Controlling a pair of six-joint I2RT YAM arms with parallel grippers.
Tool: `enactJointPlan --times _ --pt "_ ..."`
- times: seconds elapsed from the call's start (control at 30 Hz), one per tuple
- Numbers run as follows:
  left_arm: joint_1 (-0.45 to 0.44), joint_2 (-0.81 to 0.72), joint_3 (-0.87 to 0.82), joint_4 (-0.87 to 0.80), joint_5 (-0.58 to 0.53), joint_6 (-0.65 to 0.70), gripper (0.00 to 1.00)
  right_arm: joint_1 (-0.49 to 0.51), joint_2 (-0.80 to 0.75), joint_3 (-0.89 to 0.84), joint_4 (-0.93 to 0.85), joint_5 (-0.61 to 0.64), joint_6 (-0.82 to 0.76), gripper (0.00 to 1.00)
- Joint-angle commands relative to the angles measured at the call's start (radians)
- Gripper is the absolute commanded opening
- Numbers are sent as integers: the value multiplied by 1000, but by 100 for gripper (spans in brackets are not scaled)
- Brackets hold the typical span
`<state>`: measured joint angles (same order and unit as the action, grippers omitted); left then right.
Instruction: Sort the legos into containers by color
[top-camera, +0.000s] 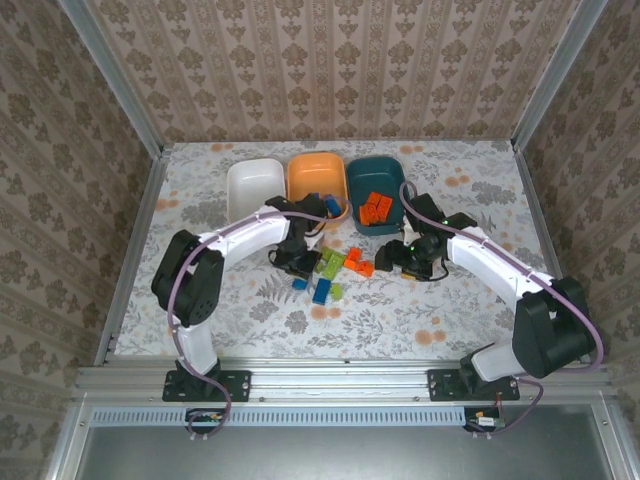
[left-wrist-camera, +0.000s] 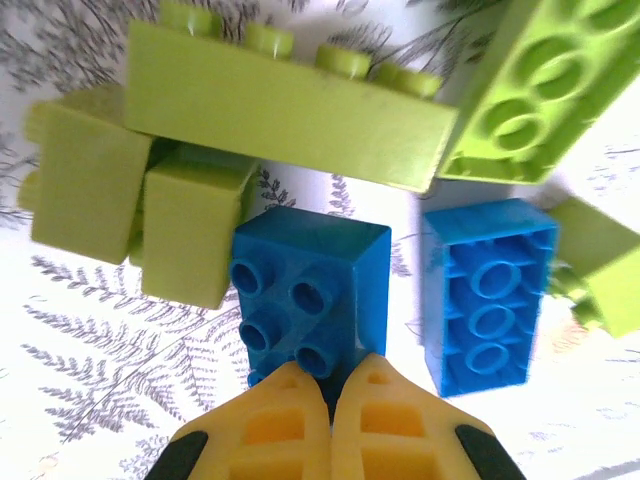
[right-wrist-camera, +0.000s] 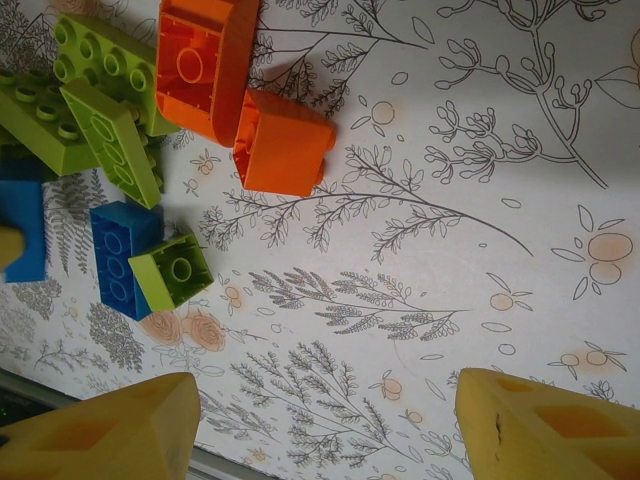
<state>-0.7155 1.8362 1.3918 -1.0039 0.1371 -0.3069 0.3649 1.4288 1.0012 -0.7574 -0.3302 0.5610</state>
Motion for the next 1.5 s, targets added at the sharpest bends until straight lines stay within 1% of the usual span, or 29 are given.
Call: enactJointPlan --times 0.0,0.1,0.23,0.3,0.33,0.47,0.63,0.8,0.97,1.0,1.03,1.17,1.2,1.23,1.37,1.4,1.43,1.47 --pt "29 -77 103 -79 44 -17 0 8 7 -2 6 -6 14 69" --pt "65 -82 182 -71 67 -32 0 8 1 -6 4 -2 18 69" --pt "125 -37 291 3 75 -52 0 8 -27 -16 -6 8 24 69" --pt "152 16 361 41 77 -60 0 8 -30 -25 -17 13 28 70" --pt "165 49 400 59 81 -63 0 8 -69 -28 -21 15 31 69" --pt "192 192 566 93 84 -60 0 8 -126 -49 -49 32 48 69" --pt "219 387 800 37 86 -39 0 8 -218 -71 -88 67 80 69" --pt "234 539 1004 -31 67 -14 0 9 -304 -73 -166 131 80 69" --pt "255 655 1134 -60 92 -31 0 9 -374 -81 -236 174 85 70" --pt "254 667 1145 -62 96 -39 6 10 -386 -82 -247 181 86 70" --pt "255 675 1151 -61 98 -46 14 9 -395 -83 -258 185 86 70" --pt "254 674 1152 -49 99 -56 21 9 -415 -92 -267 194 85 70" --pt "254 670 1152 -47 100 -59 24 10 -413 -93 -264 192 83 70" --pt "254 665 1152 -48 101 -61 28 9 -408 -95 -257 190 83 70" --pt "254 633 1149 -69 93 -49 33 9 -358 -85 -219 169 66 70" --pt "255 619 1142 -79 86 -41 37 10 -341 -81 -206 161 61 70" --pt "254 600 1128 -89 76 -31 45 10 -321 -76 -193 153 57 70" --pt "255 578 1110 -96 64 -24 49 9 -305 -72 -181 147 52 70"
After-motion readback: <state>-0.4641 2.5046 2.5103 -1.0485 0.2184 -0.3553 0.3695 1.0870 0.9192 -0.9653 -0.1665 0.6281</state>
